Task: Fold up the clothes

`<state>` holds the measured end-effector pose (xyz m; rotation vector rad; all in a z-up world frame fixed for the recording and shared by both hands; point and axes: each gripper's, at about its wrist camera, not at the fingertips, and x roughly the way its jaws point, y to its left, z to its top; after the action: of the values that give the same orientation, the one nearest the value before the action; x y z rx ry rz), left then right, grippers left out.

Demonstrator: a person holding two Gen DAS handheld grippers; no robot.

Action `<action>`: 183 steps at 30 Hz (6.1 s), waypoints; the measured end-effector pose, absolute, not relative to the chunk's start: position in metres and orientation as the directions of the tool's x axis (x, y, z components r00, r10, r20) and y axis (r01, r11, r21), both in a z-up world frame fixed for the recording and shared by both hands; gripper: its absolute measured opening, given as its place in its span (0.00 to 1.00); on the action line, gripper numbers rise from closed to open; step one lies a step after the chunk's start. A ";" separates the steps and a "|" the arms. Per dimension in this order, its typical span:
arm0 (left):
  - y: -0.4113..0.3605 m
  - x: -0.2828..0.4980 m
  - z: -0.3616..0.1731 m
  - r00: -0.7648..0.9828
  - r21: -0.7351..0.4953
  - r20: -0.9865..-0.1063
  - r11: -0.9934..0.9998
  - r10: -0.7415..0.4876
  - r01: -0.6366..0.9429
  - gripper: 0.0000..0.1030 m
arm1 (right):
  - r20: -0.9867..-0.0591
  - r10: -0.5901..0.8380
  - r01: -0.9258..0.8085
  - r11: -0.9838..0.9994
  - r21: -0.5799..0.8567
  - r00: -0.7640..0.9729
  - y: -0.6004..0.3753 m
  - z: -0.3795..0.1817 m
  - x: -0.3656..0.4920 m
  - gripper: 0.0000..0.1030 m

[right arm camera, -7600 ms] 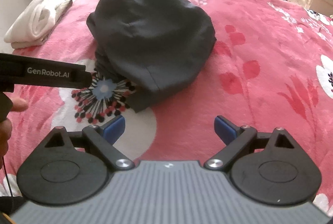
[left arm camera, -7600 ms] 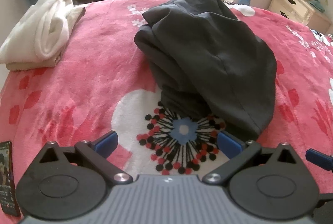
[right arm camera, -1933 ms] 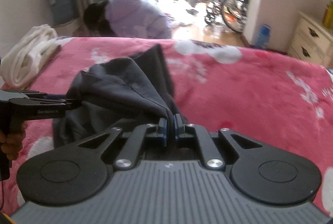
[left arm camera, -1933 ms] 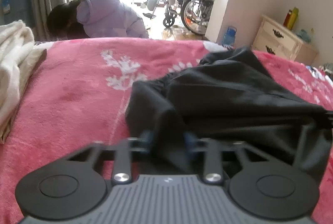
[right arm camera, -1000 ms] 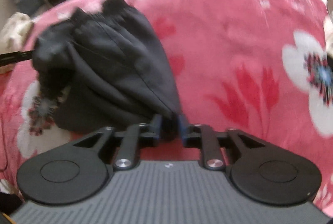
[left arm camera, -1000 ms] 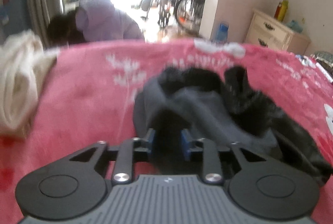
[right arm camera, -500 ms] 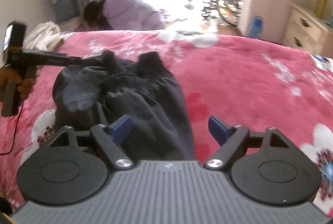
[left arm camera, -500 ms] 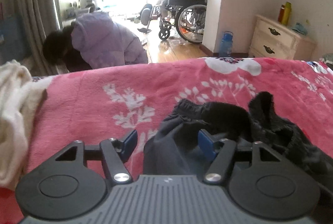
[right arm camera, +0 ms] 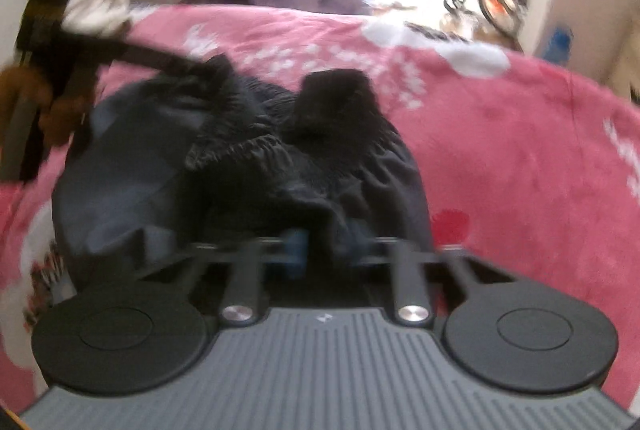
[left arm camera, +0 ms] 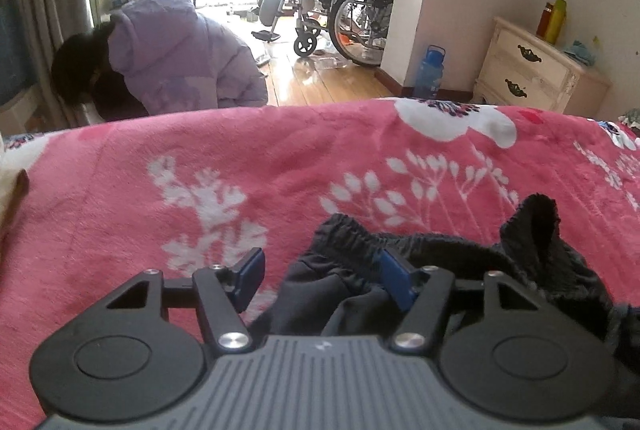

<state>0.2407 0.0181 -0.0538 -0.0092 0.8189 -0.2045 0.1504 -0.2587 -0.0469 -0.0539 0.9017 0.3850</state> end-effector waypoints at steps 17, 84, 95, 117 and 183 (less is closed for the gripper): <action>0.011 0.228 -0.056 0.635 -0.155 -0.721 0.958 -0.277 0.242 0.63 | -0.760 0.147 -0.006 0.983 0.185 0.633 -0.350 -0.070 0.161 0.05; 0.008 0.066 -0.009 0.591 -0.003 -0.631 0.763 -0.502 0.646 0.46 | -0.712 0.450 -0.190 0.889 0.418 0.539 -0.336 -0.029 0.048 0.09; -0.008 0.087 -0.030 0.574 0.027 -0.694 0.781 -0.434 0.623 0.41 | -0.725 0.451 -0.158 0.885 0.437 0.520 -0.336 -0.044 0.055 0.11; 0.034 0.094 0.000 0.623 -0.230 -0.652 0.895 -0.433 0.382 0.08 | -0.707 0.380 -0.357 0.915 0.190 0.597 -0.283 0.024 0.066 0.73; 0.096 -0.209 0.336 0.765 -0.251 0.494 0.775 -0.412 0.580 0.07 | 0.307 0.186 -0.131 0.973 -0.189 0.933 -0.290 0.327 -0.223 0.04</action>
<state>-0.2087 0.0957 0.3361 -0.4087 -0.4335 -0.5551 -0.2226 -0.2901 0.3265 -0.1671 -0.3296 0.1629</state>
